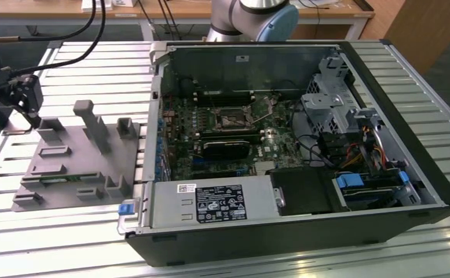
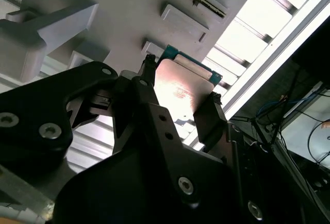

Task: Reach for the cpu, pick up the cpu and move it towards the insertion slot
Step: 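Pick up the cpu and move it towards the insertion slot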

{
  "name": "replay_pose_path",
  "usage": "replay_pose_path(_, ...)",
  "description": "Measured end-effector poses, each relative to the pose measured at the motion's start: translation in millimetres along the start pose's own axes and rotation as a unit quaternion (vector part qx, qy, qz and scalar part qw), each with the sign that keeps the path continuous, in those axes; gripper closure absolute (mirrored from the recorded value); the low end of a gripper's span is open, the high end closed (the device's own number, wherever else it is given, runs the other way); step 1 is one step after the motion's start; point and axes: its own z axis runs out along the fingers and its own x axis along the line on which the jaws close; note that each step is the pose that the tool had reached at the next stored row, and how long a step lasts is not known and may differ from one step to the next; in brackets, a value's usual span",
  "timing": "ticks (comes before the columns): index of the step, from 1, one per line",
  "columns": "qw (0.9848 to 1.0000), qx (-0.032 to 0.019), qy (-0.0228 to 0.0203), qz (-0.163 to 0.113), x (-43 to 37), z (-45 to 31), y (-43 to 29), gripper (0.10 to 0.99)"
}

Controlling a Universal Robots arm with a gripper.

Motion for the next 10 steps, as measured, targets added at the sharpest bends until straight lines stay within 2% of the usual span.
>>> replay_pose_path(10, 1.0000, 0.0005, 0.0000, 0.000, 0.1, -11.2, 1.3, 0.541)
